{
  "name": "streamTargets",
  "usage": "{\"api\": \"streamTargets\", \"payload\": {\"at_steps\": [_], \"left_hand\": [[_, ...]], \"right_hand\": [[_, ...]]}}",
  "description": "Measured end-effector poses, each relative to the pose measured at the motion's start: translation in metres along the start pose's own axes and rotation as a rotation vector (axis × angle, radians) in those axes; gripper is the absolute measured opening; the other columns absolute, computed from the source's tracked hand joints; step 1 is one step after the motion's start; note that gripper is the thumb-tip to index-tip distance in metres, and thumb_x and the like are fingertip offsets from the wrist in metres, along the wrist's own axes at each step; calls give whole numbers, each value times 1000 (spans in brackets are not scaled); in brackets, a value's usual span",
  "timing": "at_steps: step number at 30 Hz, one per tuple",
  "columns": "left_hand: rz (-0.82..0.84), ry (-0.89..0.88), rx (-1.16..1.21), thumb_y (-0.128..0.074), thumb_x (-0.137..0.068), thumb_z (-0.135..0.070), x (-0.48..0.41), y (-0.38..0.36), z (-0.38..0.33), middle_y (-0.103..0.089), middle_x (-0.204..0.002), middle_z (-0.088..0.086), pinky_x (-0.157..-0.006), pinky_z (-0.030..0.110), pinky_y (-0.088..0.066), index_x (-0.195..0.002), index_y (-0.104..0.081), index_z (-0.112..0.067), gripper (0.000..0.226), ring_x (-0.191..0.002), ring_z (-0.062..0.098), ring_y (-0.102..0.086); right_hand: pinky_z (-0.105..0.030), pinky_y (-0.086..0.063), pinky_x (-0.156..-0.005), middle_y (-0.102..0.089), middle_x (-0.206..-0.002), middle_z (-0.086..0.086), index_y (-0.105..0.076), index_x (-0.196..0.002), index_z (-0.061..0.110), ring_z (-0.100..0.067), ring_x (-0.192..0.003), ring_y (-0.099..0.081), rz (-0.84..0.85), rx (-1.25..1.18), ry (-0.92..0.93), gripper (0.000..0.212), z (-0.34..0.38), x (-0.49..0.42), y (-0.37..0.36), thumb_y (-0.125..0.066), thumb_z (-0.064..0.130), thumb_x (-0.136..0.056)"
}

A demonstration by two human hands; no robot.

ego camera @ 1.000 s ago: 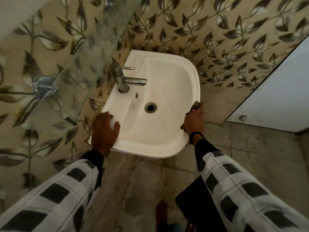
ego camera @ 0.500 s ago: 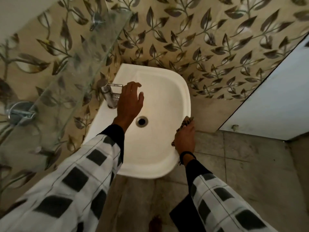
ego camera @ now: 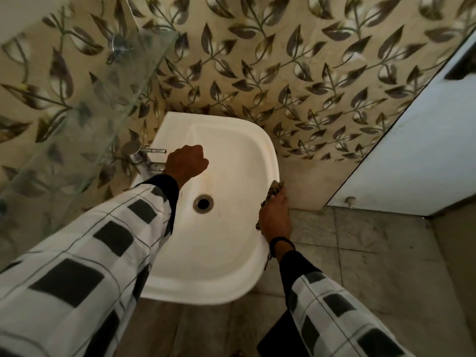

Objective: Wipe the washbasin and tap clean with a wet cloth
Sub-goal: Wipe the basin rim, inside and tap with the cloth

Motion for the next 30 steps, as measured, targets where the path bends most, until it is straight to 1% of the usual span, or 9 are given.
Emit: {"api": "streamTargets", "payload": {"at_steps": [3,7,12,16,19,22,26,28,30], "left_hand": [[19,14,-36,-56,-86,-42,-2,-4,1,-65,-109,10,-76,34,-40,-104,-62,-19,30,-99,36,-62],[-13,27,-23,-56,-86,-39,2,-1,-3,-65,-105,11,-75,32,-38,-102,-64,-15,30,-95,36,-61],[-93,-1,-44,-53,-78,-37,10,2,-9,-58,-80,7,-69,30,-36,-78,-50,-15,23,-77,33,-57],[-94,-54,-48,-45,-71,-43,11,-1,-9,-37,-62,-5,-64,28,-32,-73,-45,-17,27,-67,29,-51],[-90,-63,-65,-44,-70,-44,10,-1,-10,-39,-63,-3,-65,28,-33,-72,-45,-17,27,-66,27,-47],[-81,-48,-90,-54,-78,-41,9,-2,-8,-44,-66,-2,-65,28,-33,-74,-48,-17,25,-70,29,-55],[-100,-37,-107,-55,-80,-38,11,1,-11,-49,-68,-1,-64,28,-32,-73,-49,-16,23,-68,27,-52],[-96,-40,-111,-55,-81,-38,11,1,-10,-50,-71,0,-65,28,-32,-76,-50,-16,23,-69,27,-50],[-93,-49,-117,-56,-82,-39,10,0,-10,-49,-74,0,-67,29,-32,-80,-54,-17,23,-72,27,-52]], "right_hand": [[-35,-43,-102,-20,-156,-25,-19,-149,-8,-34,-131,-43,42,93,27,53,1,-4,-4,-35,9,-102],[-39,-53,-88,-41,-144,-19,-15,-153,0,-32,-111,-59,16,58,-3,54,7,-5,2,-34,14,-104],[-45,-52,-92,-43,-144,-15,-9,-155,16,-35,-116,-56,-7,-37,17,62,4,21,5,-36,18,-99],[-35,-55,-81,-44,-143,-22,-11,-152,4,-37,-109,-61,-125,-21,60,68,0,63,3,-17,41,-95],[-48,-53,-90,-34,-148,-23,-17,-151,2,-44,-119,-53,-68,-37,50,60,5,54,4,-37,14,-96],[-39,-54,-87,-23,-157,-18,-12,-155,3,-32,-119,-54,-4,95,-14,59,9,16,5,-34,19,-103],[-37,-52,-87,-2,-163,-18,-36,-143,4,-29,-134,-38,88,323,69,43,18,-16,6,-36,14,-102],[-40,-51,-93,-4,-162,-16,-42,-139,6,-34,-138,-33,86,241,69,44,11,-5,5,-46,9,-95],[-44,-51,-97,-14,-158,-13,-31,-149,8,-37,-133,-43,58,80,51,60,1,16,1,-50,10,-92]]}}
Point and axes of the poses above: each hand's wrist, its own x-axis away from the middle knuckle, its own y-axis out of the back of the hand, z = x × y, the point moved 4 cm from there along -x, towards the middle knuckle
